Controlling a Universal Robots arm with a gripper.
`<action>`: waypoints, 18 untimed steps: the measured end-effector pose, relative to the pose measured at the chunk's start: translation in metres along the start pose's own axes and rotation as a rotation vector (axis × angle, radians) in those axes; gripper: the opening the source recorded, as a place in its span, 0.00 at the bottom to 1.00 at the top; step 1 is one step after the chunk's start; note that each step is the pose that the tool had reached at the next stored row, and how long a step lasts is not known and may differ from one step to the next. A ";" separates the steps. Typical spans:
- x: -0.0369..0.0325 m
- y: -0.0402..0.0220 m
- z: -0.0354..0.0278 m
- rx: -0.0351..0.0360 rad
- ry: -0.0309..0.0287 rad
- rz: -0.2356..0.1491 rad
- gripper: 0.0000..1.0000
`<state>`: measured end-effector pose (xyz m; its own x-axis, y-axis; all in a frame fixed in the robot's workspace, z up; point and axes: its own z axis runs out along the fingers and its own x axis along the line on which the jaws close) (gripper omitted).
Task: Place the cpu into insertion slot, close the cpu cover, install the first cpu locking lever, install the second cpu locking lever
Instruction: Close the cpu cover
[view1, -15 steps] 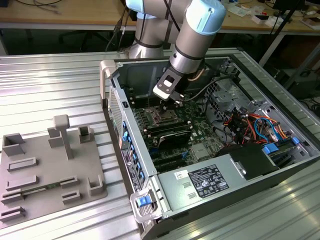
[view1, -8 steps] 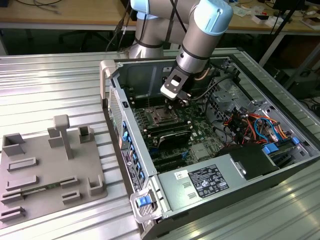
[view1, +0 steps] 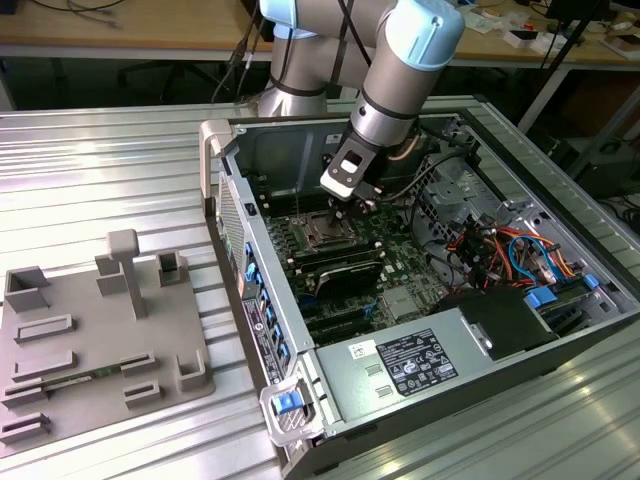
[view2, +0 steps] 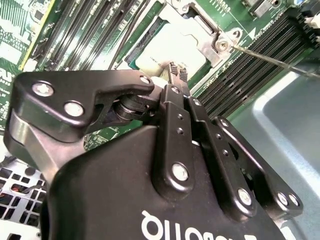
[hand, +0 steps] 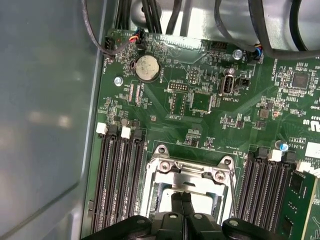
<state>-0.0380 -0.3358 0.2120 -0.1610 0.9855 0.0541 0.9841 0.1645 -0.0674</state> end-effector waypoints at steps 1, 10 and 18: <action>0.0001 -0.0013 0.0001 0.0000 0.0000 0.000 0.11; -0.0011 -0.0049 0.0033 0.0001 0.0000 0.000 0.11; -0.0028 0.0041 0.0082 0.0006 -0.0009 -0.015 0.11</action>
<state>-0.0342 -0.3375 0.2033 -0.1753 0.9830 0.0541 0.9816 0.1788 -0.0672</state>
